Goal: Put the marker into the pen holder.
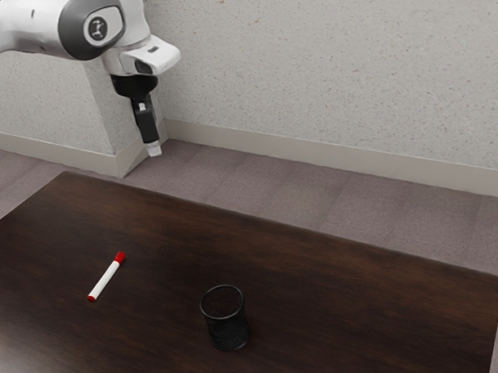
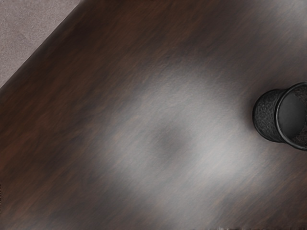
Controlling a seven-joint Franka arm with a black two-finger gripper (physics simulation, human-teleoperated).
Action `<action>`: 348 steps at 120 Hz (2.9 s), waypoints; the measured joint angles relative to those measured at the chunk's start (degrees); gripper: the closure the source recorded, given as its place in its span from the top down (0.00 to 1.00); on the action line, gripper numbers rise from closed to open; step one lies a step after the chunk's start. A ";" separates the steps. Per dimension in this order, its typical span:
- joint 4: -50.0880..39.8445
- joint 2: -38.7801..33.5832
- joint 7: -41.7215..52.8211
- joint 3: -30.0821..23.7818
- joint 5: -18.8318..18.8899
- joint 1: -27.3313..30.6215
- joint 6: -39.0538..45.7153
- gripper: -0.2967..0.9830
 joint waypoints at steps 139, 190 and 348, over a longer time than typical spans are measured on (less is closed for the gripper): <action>-27.84 5.87 -16.74 12.38 2.50 6.12 32.03 0.76; -28.12 14.60 -18.52 13.88 -6.55 7.13 40.00 0.57; -27.77 -1.14 -18.71 13.55 -13.18 -7.30 34.71 0.15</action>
